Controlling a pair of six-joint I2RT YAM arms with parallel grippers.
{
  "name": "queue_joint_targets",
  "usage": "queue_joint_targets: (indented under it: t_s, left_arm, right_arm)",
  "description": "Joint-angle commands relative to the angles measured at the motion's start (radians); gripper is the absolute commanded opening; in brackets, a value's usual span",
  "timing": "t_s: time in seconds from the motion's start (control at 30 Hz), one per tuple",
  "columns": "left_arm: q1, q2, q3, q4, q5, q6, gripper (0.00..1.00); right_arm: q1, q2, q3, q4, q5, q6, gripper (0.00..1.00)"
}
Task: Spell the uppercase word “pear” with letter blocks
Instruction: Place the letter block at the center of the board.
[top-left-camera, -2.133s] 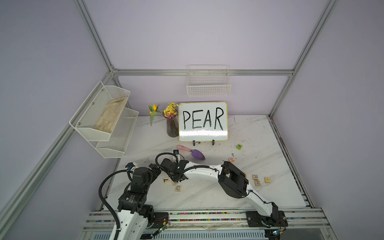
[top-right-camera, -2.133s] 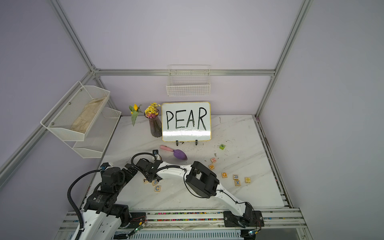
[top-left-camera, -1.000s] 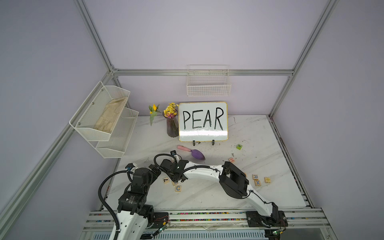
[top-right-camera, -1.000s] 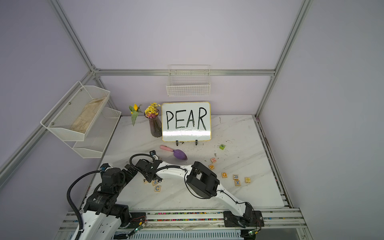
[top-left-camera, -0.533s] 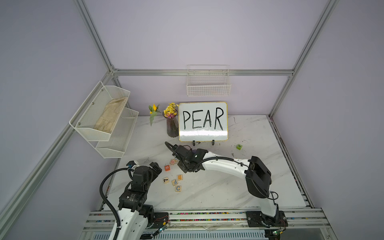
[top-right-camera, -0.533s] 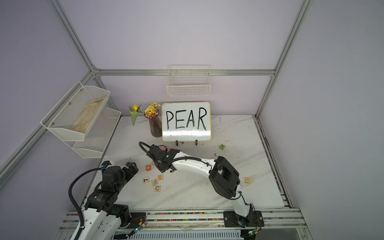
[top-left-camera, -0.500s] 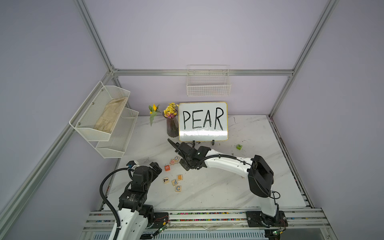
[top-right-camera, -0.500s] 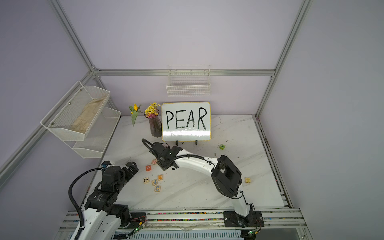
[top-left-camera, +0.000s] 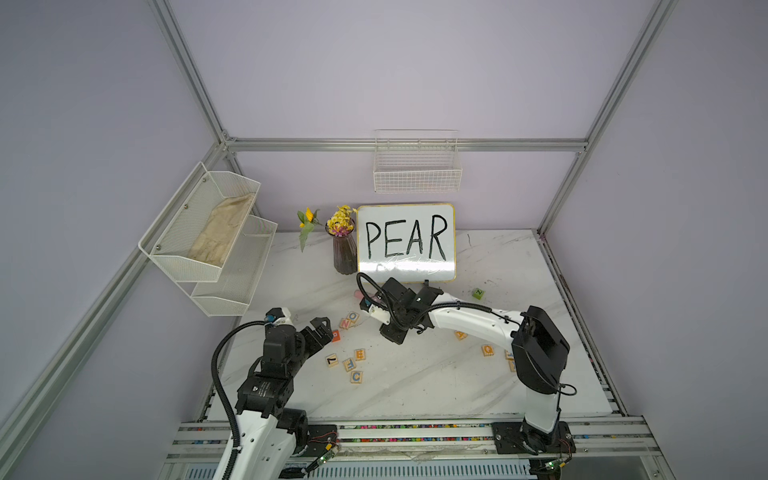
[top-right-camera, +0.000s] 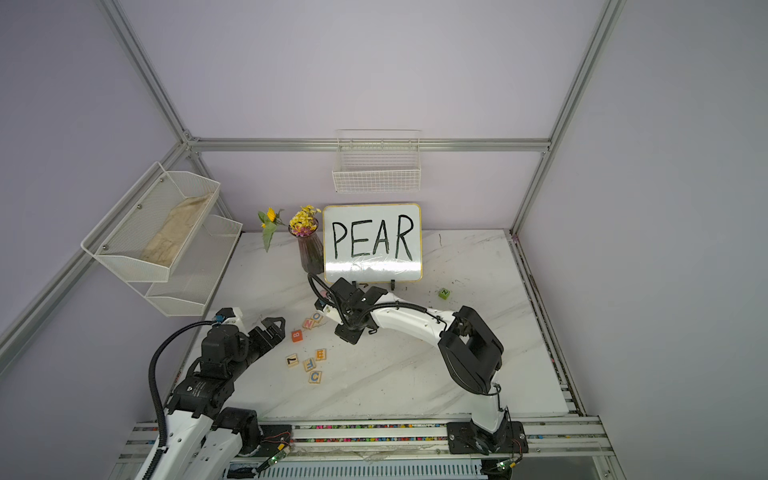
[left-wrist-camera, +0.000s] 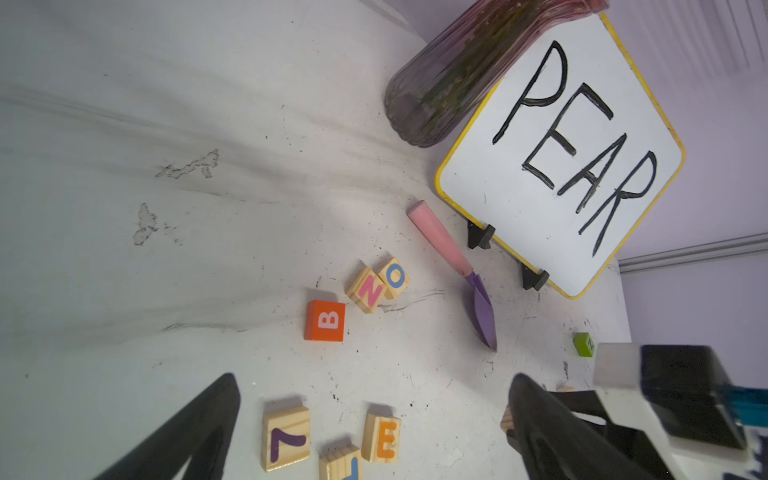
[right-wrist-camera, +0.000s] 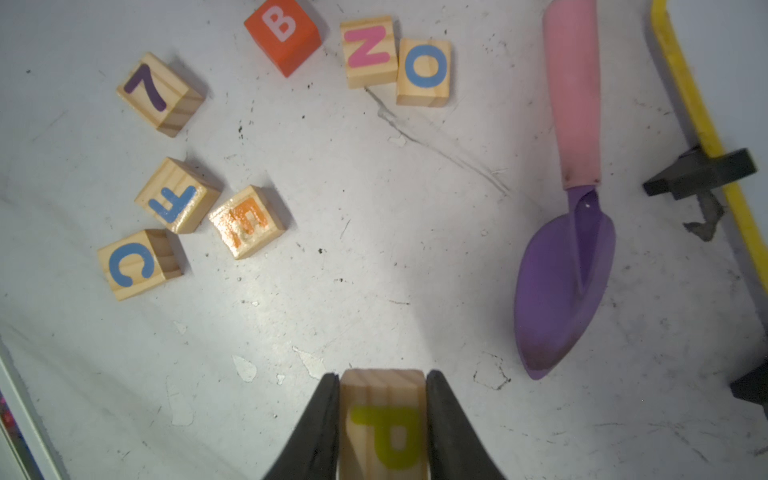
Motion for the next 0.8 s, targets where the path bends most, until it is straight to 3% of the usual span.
queue_joint_targets:
  t_s: [0.0, 0.23, 0.5, 0.63, 0.77]
  left_arm:
    - [0.008, 0.011, 0.09, 0.037, 0.077, 0.022, 1.0]
    - [0.007, 0.024, 0.07, 0.048, 0.107, 0.001, 1.0]
    - [0.007, 0.105, 0.057, 0.048, 0.396, 0.071, 1.0]
    - [0.006, 0.084, 0.026, 0.047, 0.47, 0.076, 1.0]
    - [0.006, 0.046, -0.006, 0.046, 0.47, 0.039, 1.0]
  right_arm:
    - [0.0, -0.033, -0.04, 0.007, -0.032, -0.082, 0.25]
    - [0.001, -0.05, -0.111, 0.082, -0.017, -0.101, 0.25]
    - [0.002, -0.023, -0.127, 0.156, -0.056, -0.103, 0.26]
    - [0.002, -0.005, -0.126, 0.175, -0.071, -0.107, 0.26]
    - [0.001, -0.004, -0.131, 0.186, -0.077, -0.119, 0.26]
